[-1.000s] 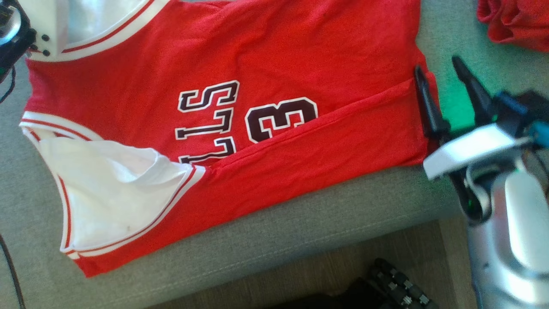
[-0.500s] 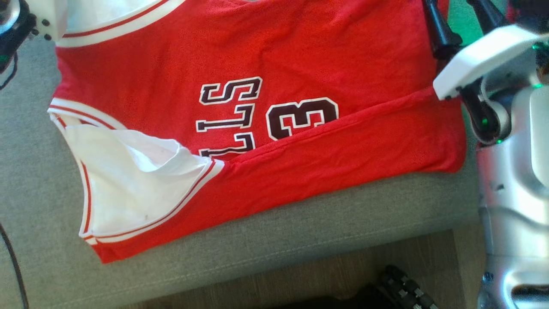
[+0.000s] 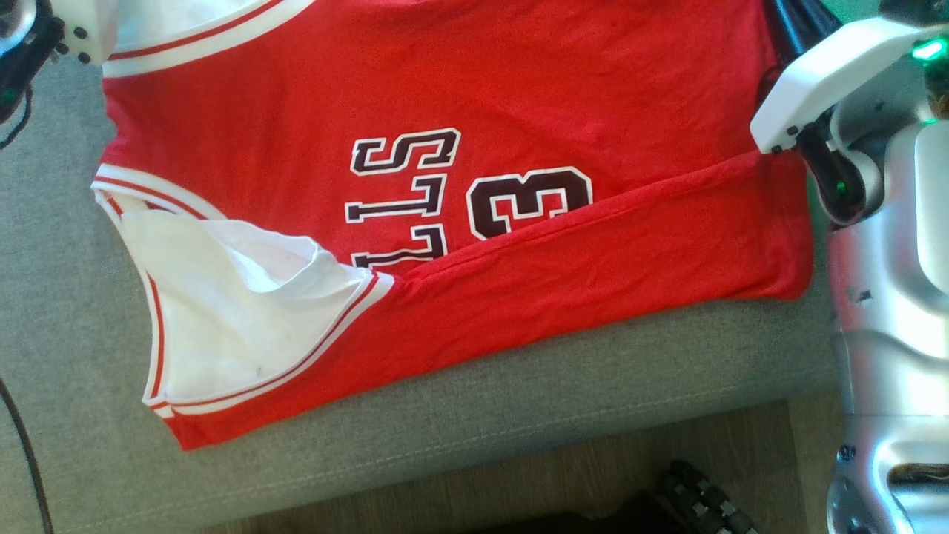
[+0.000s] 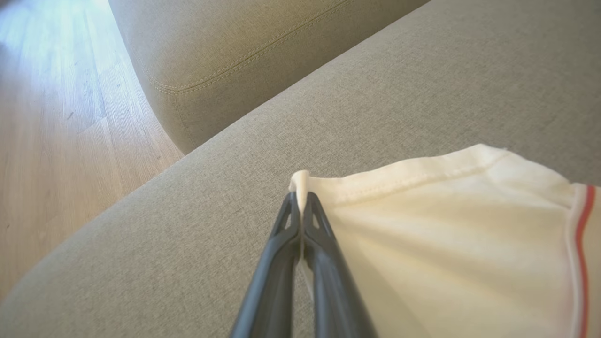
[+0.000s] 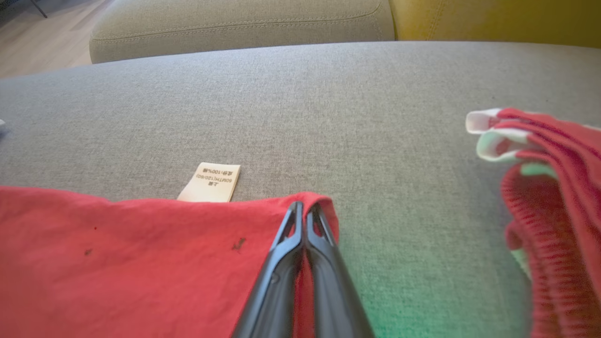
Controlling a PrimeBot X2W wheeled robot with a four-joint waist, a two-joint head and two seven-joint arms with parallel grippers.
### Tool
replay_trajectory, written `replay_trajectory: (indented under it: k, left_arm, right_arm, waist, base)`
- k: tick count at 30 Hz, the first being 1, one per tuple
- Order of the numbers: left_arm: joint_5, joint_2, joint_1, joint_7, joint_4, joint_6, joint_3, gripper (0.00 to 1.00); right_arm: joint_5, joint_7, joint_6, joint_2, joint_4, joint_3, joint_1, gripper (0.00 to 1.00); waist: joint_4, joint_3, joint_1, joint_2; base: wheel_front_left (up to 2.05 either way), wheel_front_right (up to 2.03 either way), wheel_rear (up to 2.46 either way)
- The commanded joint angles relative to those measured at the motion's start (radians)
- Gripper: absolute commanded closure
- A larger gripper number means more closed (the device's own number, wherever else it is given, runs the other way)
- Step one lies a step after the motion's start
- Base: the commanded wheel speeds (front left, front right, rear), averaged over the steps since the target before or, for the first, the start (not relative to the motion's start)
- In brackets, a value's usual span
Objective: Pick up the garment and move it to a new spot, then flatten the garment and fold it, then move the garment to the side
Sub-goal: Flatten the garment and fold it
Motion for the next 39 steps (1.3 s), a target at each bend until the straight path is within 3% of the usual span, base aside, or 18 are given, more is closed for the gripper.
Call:
replay_trajectory:
  k: [1,7,16,23,28,39]
  left_arm:
    - [0.004,0.038,-0.062,-0.013,-0.011,0.001,0.038,1.00]
    - [0.024,0.041,-0.089,-0.077,-0.010,0.003,0.039,1.00]
    - [0.075,0.025,-0.163,-0.280,0.011,0.053,0.070,1.00]
    - [0.057,0.019,-0.102,-0.378,-0.031,0.045,0.090,1.00]
    - [0.016,0.054,0.021,-0.392,-0.152,0.065,0.127,1.00]
    - [-0.080,0.190,0.394,-0.355,-0.565,0.210,0.162,1.00]
  right_arm:
    - [-0.009,-0.006,0.000,0.004,-0.028,0.012,-0.028,1.00]
    - [-0.009,-0.034,0.000,0.006,-0.018,0.007,-0.062,1.00]
    - [-0.011,-0.123,0.000,-0.007,0.034,-0.032,-0.180,1.00]
    - [0.017,-0.160,0.000,-0.039,0.032,-0.008,-0.140,1.00]
    - [0.059,-0.159,0.000,-0.081,-0.036,-0.005,-0.030,1.00]
    - [0.116,-0.094,0.000,-0.133,-0.209,-0.052,0.214,1.00]
  waist:
    - [-0.001,0.002,-0.0001,0.0000]
    - [-0.001,0.007,-0.0001,0.0000]
    - [0.023,0.010,-0.0001,0.0000]
    - [0.058,-0.017,-0.0001,0.0000]
    - [0.085,-0.054,-0.0001,0.0000]
    - [0.138,-0.100,-0.0001,0.0000]
  base:
    - [0.00,0.00,0.00]
    - [0.00,0.00,0.00]
    - [0.00,0.00,0.00]
    - [0.00,0.00,0.00]
    - [0.00,0.00,0.00]
    - [0.00,0.00,0.00]
